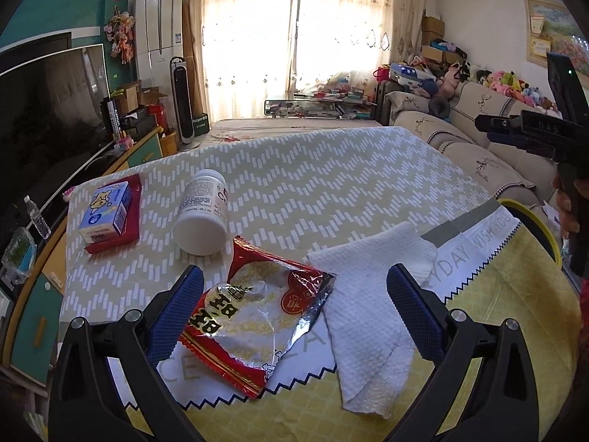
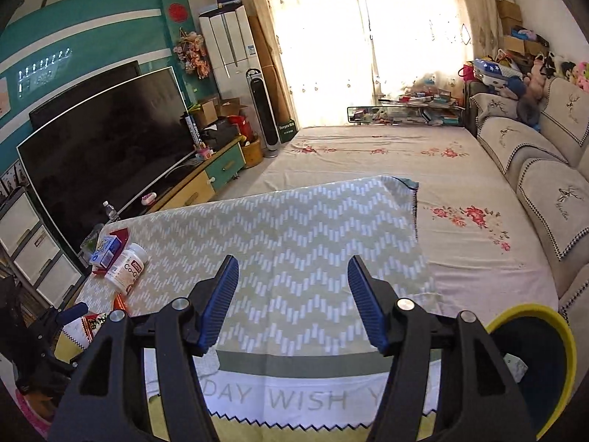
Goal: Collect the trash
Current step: 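Carry the foam net with the right gripper into the bin and release, then reach the left gripper to the red snack bag and grasp it, then carry the snack bag with the left gripper into the bin and release, then reach the right gripper to the white paper towel and grasp it, then carry the paper towel with the right gripper into the bin and release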
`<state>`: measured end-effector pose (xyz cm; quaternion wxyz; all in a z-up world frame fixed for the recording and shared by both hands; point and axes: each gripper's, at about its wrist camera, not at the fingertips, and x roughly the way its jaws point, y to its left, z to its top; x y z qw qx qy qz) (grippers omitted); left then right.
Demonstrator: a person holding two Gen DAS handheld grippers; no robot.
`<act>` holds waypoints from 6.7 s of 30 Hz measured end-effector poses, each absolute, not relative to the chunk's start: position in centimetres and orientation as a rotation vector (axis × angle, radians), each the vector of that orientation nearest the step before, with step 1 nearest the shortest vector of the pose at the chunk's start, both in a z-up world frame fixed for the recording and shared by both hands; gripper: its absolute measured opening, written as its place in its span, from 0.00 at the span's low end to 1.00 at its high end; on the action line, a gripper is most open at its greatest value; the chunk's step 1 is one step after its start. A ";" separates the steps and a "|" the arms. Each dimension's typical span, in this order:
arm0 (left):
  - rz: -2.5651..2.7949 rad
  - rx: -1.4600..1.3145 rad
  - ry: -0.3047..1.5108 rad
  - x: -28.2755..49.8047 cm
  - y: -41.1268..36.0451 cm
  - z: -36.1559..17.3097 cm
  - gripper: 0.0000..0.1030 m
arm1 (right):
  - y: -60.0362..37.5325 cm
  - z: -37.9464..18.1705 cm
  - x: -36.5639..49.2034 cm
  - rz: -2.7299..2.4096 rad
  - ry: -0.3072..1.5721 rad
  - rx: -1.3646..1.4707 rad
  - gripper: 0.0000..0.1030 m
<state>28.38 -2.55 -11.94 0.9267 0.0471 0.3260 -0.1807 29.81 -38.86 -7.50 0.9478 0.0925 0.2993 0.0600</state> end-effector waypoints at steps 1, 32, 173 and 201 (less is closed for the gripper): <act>-0.366 0.084 0.666 28.5 -2.3 -11.9 0.95 | -38.4 -7.9 29.8 0.124 0.602 0.191 0.57; -0.292 0.177 0.926 30.6 -1.7 -15.0 0.33 | -39.4 -9.9 29.8 0.160 0.642 0.306 0.61; 0.021 -0.135 0.478 27.8 6.6 -9.0 0.90 | -25.0 -10.0 25.9 0.469 0.796 -0.089 0.05; -0.034 -0.099 0.492 28.0 5.3 -9.6 0.90 | -59.6 -11.4 17.5 -0.324 0.793 0.221 0.15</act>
